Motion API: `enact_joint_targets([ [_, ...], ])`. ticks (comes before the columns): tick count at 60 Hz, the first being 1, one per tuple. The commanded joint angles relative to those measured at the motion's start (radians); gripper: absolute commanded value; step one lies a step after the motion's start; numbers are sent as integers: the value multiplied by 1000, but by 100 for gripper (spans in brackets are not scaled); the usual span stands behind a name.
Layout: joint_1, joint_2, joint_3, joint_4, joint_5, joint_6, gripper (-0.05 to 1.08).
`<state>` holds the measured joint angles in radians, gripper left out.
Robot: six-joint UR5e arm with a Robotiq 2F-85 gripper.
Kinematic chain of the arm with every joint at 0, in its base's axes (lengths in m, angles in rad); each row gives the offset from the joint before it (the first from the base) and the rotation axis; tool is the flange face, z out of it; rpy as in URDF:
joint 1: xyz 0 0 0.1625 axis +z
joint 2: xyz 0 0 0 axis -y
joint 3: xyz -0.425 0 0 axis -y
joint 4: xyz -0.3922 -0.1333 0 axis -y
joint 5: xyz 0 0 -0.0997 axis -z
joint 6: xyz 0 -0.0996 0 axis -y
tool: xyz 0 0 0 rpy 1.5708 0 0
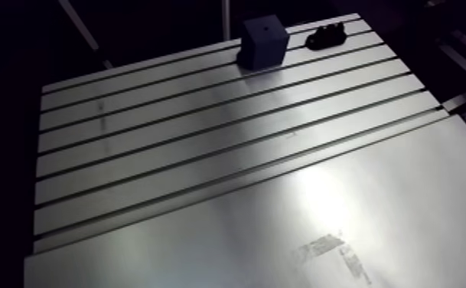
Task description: Pick up the M10 bolt and insert it into the hole until fully seated.
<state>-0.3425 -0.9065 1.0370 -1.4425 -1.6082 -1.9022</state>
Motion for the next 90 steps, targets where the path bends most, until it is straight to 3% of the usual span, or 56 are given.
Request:
enact_joint_targets([
  [1,15,32,-4,3,-3,31,108],
  [12,41,57,-6,0,-3,35,108],
  [58,42,70,-15,38,-15,35,108],
  [67,42,70,-4,37,-29,35,108],
  [90,43,71,2,34,-31,35,108],
])
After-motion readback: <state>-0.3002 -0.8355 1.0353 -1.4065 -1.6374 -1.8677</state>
